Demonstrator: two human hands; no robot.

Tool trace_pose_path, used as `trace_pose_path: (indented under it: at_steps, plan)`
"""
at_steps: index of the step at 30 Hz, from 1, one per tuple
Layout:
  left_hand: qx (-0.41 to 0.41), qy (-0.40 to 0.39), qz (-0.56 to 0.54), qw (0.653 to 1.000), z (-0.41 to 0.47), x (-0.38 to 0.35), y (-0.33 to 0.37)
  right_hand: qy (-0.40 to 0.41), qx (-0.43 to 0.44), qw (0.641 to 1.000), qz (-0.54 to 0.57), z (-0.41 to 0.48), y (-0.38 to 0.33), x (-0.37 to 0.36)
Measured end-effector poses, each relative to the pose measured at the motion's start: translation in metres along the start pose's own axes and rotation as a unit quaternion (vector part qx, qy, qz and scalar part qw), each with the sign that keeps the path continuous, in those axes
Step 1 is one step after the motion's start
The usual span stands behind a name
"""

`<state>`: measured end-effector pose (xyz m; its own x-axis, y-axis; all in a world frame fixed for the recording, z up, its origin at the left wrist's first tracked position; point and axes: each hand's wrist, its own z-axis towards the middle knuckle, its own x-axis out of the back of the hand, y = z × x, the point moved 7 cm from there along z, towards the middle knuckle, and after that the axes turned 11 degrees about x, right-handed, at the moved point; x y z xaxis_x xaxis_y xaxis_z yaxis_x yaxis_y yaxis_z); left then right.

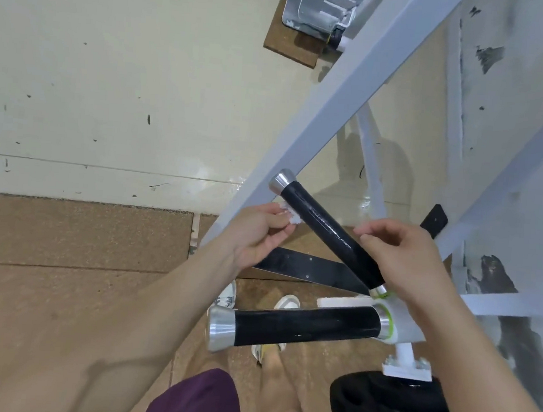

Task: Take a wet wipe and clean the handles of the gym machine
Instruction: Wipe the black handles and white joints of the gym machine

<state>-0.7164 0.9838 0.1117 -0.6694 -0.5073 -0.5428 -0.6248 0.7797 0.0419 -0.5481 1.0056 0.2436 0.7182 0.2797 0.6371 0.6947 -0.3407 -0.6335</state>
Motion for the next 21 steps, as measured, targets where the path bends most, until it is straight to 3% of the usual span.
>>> trace_pose_path:
  at_steps: [14,21]
  plan:
    - [0.057,-0.032,0.22,0.973,-0.001,-0.014,-0.027,0.014,0.011,0.999,-0.039,-0.009,-0.001,0.01]
    - [0.084,-0.033,0.383,0.919,-0.005,-0.039,-0.052,0.046,-0.009,0.997,-0.055,-0.029,0.013,0.025]
